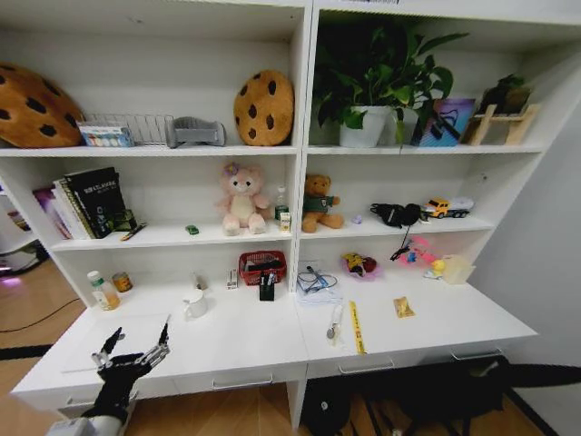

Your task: Organize the objects on the table.

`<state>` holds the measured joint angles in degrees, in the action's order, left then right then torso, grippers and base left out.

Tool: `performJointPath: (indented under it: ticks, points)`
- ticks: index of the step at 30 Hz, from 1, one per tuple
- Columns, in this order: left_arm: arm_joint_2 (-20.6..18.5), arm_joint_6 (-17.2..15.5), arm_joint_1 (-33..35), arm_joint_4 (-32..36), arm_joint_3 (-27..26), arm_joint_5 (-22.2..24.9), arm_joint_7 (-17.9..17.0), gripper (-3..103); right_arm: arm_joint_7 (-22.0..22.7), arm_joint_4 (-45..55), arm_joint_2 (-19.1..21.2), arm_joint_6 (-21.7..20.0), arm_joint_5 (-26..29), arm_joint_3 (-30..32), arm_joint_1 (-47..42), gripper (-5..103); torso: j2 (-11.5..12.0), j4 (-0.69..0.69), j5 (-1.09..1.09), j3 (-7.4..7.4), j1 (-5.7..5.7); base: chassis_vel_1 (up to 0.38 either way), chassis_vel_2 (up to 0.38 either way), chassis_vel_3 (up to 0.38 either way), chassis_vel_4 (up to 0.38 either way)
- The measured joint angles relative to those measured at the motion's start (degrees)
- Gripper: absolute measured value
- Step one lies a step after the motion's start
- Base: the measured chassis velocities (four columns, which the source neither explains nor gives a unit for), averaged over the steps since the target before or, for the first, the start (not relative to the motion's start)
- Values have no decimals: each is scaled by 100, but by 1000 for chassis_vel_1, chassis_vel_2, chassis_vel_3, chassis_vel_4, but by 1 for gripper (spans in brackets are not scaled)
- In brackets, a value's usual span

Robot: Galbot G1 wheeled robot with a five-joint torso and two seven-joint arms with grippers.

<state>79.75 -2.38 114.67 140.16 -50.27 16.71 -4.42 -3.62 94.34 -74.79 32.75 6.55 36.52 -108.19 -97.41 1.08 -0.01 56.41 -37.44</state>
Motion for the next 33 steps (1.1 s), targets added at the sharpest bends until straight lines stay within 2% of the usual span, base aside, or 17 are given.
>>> performJointPath:
  ticks: [1,2,5,7,8,10,11,13,14,15,16,18,20,27,33]
  points:
    - [0,0,0,0,0,0,0,100,12,570,1,-285,221,190,-114,100,0,2,0,0,0,0,0,0,0]
    - [0,0,0,0,0,0,0,100,12,570,1,-285,221,190,-114,100,0,2,0,0,0,0,0,0,0]
    - [0,0,0,0,0,0,0,100,51,1637,52,-1140,680,660,-60,100,1,4,2,1,-1,0,0,0,0]
    - [0,0,0,0,0,0,0,100,98,2066,144,-1531,897,856,123,100,1,3,0,1,-2,0,0,0,0]
    - [0,0,0,0,0,0,0,100,98,2066,144,-1531,897,856,123,100,1,3,0,1,-2,0,0,0,0]
    - [0,0,0,0,0,0,0,100,406,2621,353,-2067,1342,969,510,100,1,3,3,1,-2,0,0,0,0]
    - [0,0,0,0,0,0,0,100,406,2621,353,-2067,1342,969,510,100,1,3,3,1,-2,0,0,0,0]
    - [0,0,0,0,0,0,0,100,633,2996,564,-2563,1735,977,843,100,1,3,1,2,-2,0,0,0,0]
    - [0,0,0,0,0,0,0,100,687,3099,661,-2737,1860,938,971,100,1,2,-1,2,-2,0,0,0,0]
    - [0,0,0,0,0,0,0,100,687,3099,661,-2737,1860,938,971,100,1,2,-1,2,-2,0,0,0,0]
    - [0,0,0,0,0,0,0,100,750,3191,842,-2992,2009,795,1217,100,1,3,3,2,-2,0,0,0,0]
    - [0,0,0,0,0,0,0,100,751,3224,888,-3069,2049,739,1259,100,1,0,1,2,-2,0,0,0,0]
    - [0,0,0,0,0,0,0,100,697,3382,999,-3399,2163,420,1266,100,2,3,0,2,-2,0,0,0,0]
    - [0,0,0,0,0,0,0,100,522,3389,953,-3589,2080,327,1259,100,2,4,1,2,-2,0,0,0,0]
    - [0,0,0,0,0,0,0,100,515,3323,955,-3544,2107,444,1223,100,2,4,0,2,-2,0,0,0,0]
